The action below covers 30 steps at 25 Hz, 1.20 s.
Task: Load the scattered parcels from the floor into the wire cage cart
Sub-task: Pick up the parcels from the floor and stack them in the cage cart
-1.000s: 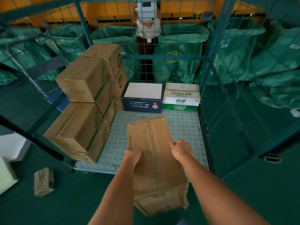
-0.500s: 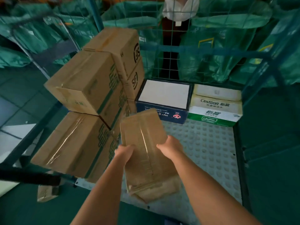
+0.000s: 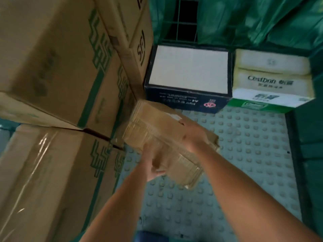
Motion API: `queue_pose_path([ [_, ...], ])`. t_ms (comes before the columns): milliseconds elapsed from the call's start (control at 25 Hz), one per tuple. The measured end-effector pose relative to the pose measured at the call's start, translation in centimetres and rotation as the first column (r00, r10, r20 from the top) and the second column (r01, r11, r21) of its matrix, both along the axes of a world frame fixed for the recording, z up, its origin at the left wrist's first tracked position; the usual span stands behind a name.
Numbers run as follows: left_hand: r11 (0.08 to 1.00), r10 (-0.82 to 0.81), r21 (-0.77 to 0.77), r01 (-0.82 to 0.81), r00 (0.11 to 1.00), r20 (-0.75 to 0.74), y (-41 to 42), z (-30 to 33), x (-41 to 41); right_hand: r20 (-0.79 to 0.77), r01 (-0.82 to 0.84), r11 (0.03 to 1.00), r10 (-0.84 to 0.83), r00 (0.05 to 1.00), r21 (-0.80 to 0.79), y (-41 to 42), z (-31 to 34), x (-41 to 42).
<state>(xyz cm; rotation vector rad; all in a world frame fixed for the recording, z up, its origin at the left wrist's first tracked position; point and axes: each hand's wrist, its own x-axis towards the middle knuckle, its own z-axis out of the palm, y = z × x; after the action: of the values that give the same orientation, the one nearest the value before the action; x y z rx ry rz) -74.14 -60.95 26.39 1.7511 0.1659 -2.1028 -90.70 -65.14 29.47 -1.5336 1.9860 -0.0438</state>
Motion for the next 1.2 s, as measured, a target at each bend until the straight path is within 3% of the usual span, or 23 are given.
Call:
queue_pose_path([
  [120, 0.998, 0.068, 0.016, -0.068, 0.998, 0.006, -1.2, -1.9, 0.3, 0.015, 0.201, 0.979, -0.201, 0.979, 0.024, 0.2, -3.8, -0.9],
  [160, 1.000, 0.025, 0.017, -0.027, 0.994, 0.106, -2.1, -2.6, 0.6, 0.041, 0.257, 0.966, -0.257, 0.965, 0.016, 0.2, -4.5, -1.4],
  [200, 0.998, -0.058, -0.008, 0.064, 0.947, 0.316, -3.2, -3.3, 1.0, 0.090, 0.299, 0.954, -0.301, 0.949, 0.035, 0.1, -4.8, -1.9],
  [240, 0.985, -0.126, -0.027, 0.170, 0.816, 0.565, -4.4, -3.6, 1.5, 0.166, 0.351, 0.933, -0.359, 0.918, 0.077, -0.2, -4.6, -2.3],
  [280, 0.960, -0.142, -0.046, 0.276, 0.622, 0.770, -5.7, -3.2, 2.2, 0.236, 0.419, 0.901, -0.433, 0.870, 0.111, -0.6, -4.4, -2.5],
  [320, 0.920, -0.113, -0.077, 0.384, 0.448, 0.887, -7.4, -2.7, 2.6, 0.274, 0.489, 0.863, -0.505, 0.818, 0.132, -1.0, -4.3, -2.6],
  [360, 0.858, -0.076, -0.121, 0.498, 0.357, 0.931, -9.1, -1.8, 2.6, 0.283, 0.534, 0.832, -0.554, 0.783, 0.151, -1.4, -4.1, -2.5],
  [400, 0.786, -0.057, -0.178, 0.592, 0.357, 0.933, -10.8, -1.0, 2.4, 0.254, 0.541, 0.825, -0.565, 0.785, 0.165, -1.6, -4.0, -2.2],
  [440, 0.734, -0.074, -0.248, 0.633, 0.436, 0.897, -12.4, -0.4, 1.7, 0.215, 0.540, 0.820, -0.572, 0.792, 0.190, -1.6, -3.9, -1.9],
  [520, 0.717, -0.243, -0.267, 0.644, 0.590, 0.770, -14.5, 0.2, 0.4, 0.078, 0.549, 0.800, -0.580, 0.811, 0.243, -0.7, -4.1, -1.4],
  [560, 0.714, -0.329, -0.208, 0.669, 0.581, 0.744, -14.7, 0.0, -0.1, -0.051, 0.589, 0.764, -0.599, 0.799, 0.263, 0.2, -4.5, -1.4],
  [640, 0.667, -0.390, -0.084, 0.740, 0.444, 0.807, -14.1, -0.6, -0.5, -0.286, 0.726, 0.593, -0.671, 0.684, 0.347, 2.3, -5.5, -2.1],
  [720, 0.664, -0.357, -0.031, 0.747, 0.353, 0.865, -13.0, -0.9, -0.3, -0.231, 0.812, 0.343, -0.841, 0.490, 0.473, 4.0, -6.2, -2.6],
  [760, 0.689, -0.343, -0.031, 0.725, 0.363, 0.866, -12.7, -0.8, 0.1, -0.158, 0.799, 0.300, -0.886, 0.436, 0.521, 4.3, -6.4, -2.8],
  [840, 0.751, -0.306, -0.056, 0.658, 0.422, 0.853, -12.5, -0.5, 1.3, -0.109, 0.803, 0.350, -0.886, 0.451, 0.482, 4.0, -6.0, -2.8],
  [1000, 0.859, -0.166, -0.110, 0.500, 0.477, 0.863, -12.8, -0.4, 4.7, 0.070, 0.773, 0.553, -0.824, 0.562, 0.311, -0.1, -4.7, -1.6],
  [1120, 0.878, -0.110, -0.141, 0.457, 0.480, 0.870, -13.4, -1.8, 6.3, 0.180, 0.661, 0.709, -0.704, 0.687, 0.247, -3.6, -6.3, -0.6],
  [1200, 0.872, -0.159, -0.107, 0.477, 0.483, 0.861, -13.5, -3.0, 6.1, 0.171, 0.613, 0.748, -0.659, 0.732, 0.255, -4.8, -8.1, -0.1],
])
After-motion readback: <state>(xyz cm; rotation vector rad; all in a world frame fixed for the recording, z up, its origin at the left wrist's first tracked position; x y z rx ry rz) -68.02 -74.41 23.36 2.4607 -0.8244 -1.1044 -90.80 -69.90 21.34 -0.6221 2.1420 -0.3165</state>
